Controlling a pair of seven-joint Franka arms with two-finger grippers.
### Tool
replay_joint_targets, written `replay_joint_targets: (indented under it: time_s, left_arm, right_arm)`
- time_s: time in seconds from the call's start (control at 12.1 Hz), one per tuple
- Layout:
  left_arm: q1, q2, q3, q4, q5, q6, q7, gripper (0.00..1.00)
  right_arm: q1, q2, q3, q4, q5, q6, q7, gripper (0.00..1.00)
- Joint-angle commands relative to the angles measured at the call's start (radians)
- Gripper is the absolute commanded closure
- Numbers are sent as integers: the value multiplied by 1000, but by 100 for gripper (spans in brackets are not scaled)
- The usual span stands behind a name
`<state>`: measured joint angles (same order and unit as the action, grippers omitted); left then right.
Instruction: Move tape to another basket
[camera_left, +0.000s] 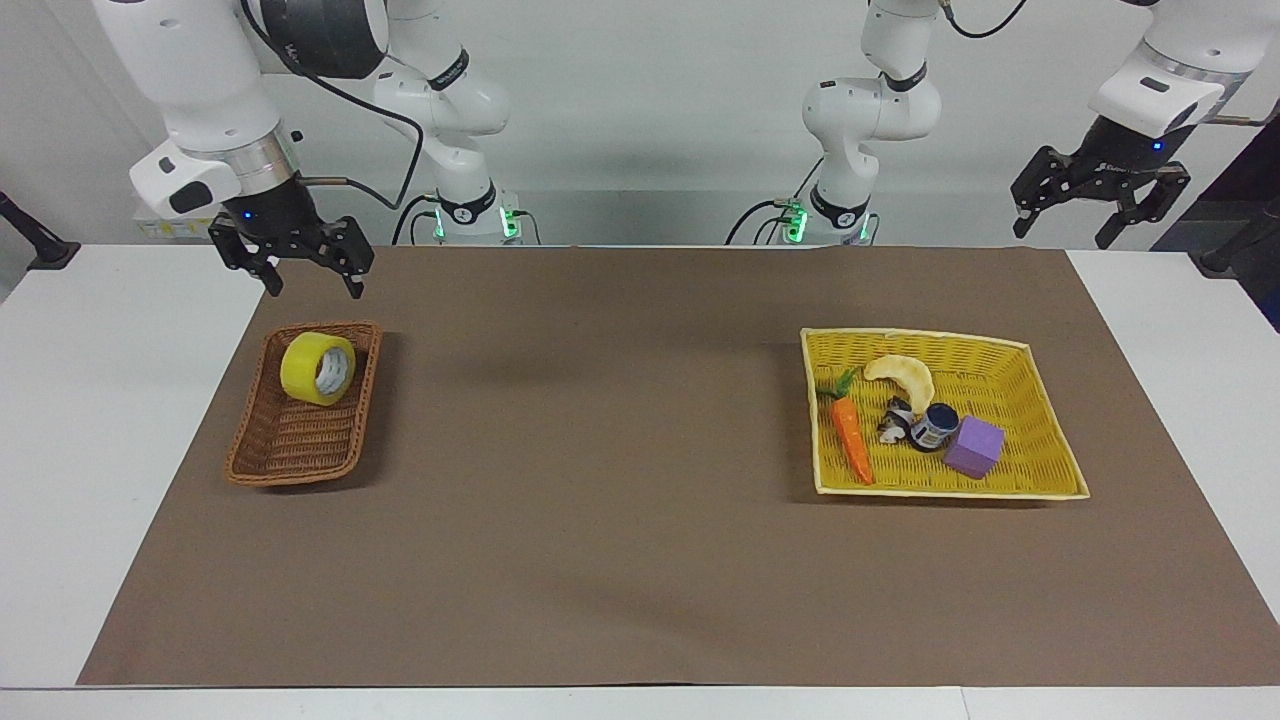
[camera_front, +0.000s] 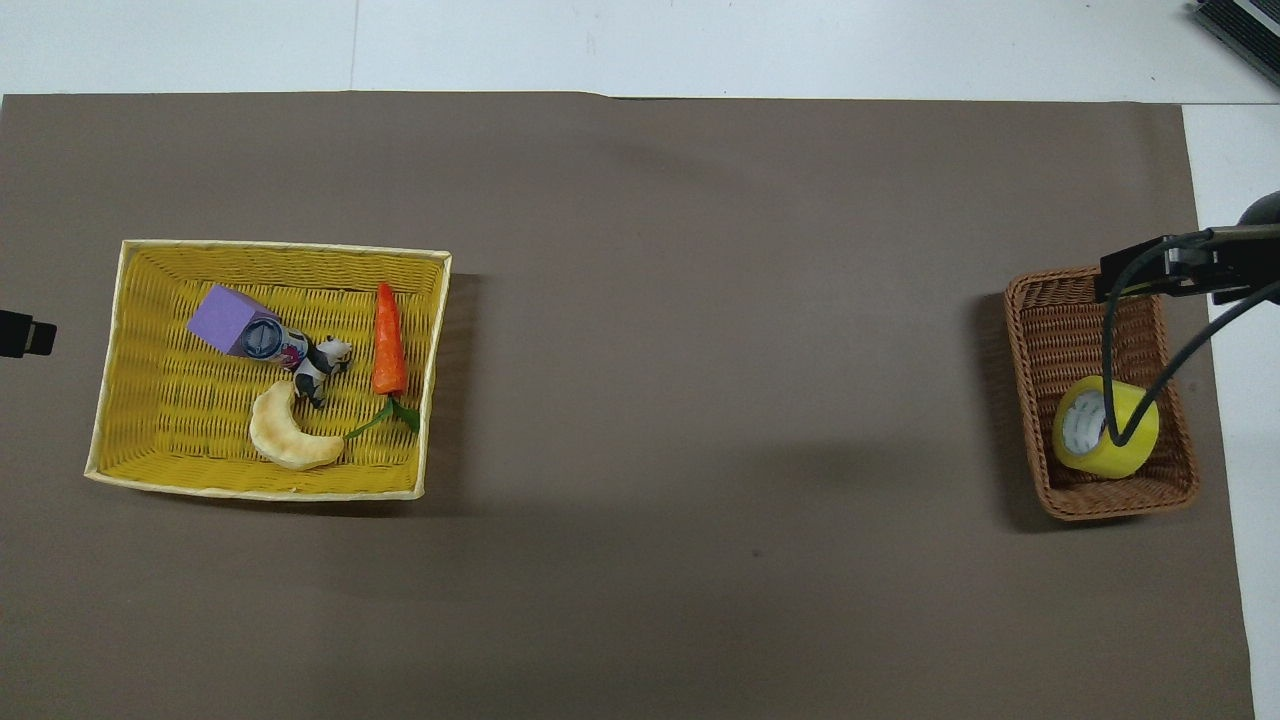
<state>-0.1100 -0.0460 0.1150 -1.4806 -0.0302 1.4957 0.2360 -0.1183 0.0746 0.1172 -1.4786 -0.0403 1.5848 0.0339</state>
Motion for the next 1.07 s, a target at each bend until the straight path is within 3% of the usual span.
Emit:
replay_joint_targets:
  time_s: [0.0, 0.17, 0.41, 0.5, 0.99]
  left_arm:
    - [9, -8, -8, 5, 15, -12, 6, 0]
    - [9, -8, -8, 5, 15, -12, 6, 0]
    - [9, -8, -8, 5, 15, -12, 6, 0]
    - [9, -8, -8, 5, 15, -12, 5, 0]
    - [9, -6, -8, 5, 15, -12, 6, 0]
  right_arm:
    - [-6, -4, 1, 9, 11, -19, -12, 0]
    - [6, -1, -8, 9, -1, -12, -17, 0]
    - [121, -9, -166, 18, 5, -35, -23, 0]
    - [124, -9, -181, 21, 4, -38, -25, 0]
    - [128, -28, -169, 34, 23, -88, -23, 0]
